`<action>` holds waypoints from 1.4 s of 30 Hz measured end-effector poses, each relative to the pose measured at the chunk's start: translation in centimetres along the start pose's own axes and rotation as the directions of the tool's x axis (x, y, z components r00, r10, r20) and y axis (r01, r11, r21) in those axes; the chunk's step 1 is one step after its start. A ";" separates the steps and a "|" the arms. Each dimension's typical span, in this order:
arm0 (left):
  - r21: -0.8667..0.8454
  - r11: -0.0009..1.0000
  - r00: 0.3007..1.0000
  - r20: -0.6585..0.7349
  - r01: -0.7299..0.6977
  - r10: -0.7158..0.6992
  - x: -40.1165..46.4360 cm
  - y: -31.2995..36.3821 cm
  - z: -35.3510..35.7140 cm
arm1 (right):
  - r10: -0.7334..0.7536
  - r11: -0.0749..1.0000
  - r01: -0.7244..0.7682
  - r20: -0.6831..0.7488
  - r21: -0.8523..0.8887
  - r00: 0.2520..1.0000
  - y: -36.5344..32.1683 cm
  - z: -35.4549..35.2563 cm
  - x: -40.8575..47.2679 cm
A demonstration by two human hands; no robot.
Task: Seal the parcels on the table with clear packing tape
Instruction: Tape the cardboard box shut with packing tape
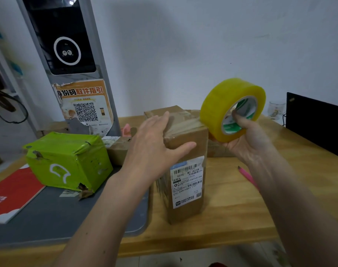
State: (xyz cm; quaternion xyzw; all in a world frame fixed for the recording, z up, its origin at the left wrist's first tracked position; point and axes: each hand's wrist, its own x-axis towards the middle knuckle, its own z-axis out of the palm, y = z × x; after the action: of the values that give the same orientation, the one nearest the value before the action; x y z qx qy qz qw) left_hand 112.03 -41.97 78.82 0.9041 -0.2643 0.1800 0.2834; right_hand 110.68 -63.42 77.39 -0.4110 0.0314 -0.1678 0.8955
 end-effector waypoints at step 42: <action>-0.638 0.660 0.913 0.345 0.397 -0.216 -8.4 -9.8 9.6 | -0.070 0.494 0.035 0.000 -0.869 0.998 11.1 2.5 -3.0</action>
State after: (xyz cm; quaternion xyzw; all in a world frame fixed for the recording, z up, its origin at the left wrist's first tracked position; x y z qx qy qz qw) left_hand 112.69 -37.85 63.28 0.7765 -0.1868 -0.0937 0.5945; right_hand 111.39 -53.92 70.54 -0.8027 0.1148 -0.1638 0.5619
